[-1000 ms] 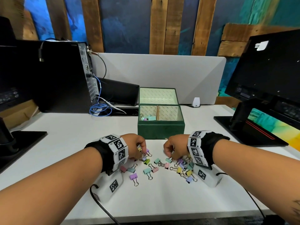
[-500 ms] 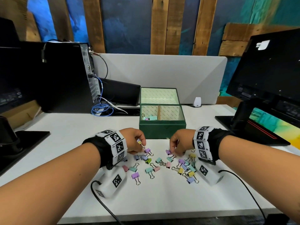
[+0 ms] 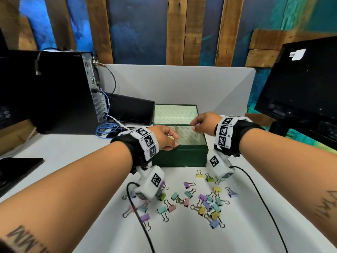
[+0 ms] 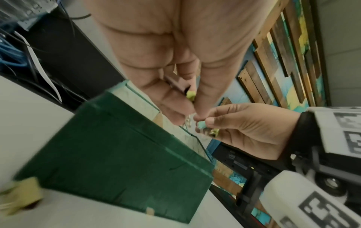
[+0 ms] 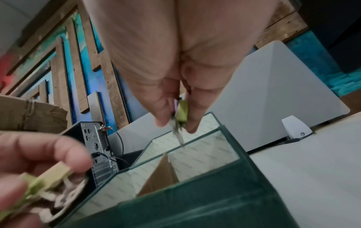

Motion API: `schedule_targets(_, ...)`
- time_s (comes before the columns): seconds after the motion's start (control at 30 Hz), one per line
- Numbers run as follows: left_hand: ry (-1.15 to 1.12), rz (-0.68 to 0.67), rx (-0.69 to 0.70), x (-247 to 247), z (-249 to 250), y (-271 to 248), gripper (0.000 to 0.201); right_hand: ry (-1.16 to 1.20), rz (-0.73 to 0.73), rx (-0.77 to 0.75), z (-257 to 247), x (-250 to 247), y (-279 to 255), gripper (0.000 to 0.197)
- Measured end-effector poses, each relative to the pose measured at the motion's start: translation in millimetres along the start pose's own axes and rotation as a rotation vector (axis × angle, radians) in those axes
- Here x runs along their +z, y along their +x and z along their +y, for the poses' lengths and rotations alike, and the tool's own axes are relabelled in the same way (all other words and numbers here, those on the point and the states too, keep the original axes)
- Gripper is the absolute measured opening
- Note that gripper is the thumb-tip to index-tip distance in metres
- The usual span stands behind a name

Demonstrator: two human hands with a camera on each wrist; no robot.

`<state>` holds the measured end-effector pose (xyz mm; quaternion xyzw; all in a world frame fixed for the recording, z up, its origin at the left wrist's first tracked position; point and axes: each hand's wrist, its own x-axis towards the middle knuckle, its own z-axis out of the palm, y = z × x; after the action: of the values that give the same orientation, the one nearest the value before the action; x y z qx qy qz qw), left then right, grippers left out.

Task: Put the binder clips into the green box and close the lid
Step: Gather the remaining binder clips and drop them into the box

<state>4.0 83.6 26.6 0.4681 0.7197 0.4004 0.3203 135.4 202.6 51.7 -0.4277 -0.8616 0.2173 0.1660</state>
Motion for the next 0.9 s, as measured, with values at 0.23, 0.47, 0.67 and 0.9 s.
schedule_targets(0.23,0.085,0.103,0.028,20.3,15.3,48.5,0.032,-0.027,-0.068,-0.053,23.3,0.0,-0.5,0.029)
schedule_targets(0.47,0.185,0.083,0.087,27.9,12.2,48.1,0.050,0.031,-0.028,-0.137,51.8,-1.6,-28.7,0.013)
schedule_targets(0.67,0.036,0.175,0.081,-0.3,-10.0,16.4,0.023,-0.216,-0.205,-0.082,62.8,-3.6,-55.8,0.023)
schedule_targets(0.9,0.230,0.167,-0.222,-25.3,-44.3,-16.9,0.031,-0.517,-0.514,0.062,69.4,18.6,-72.1,0.050)
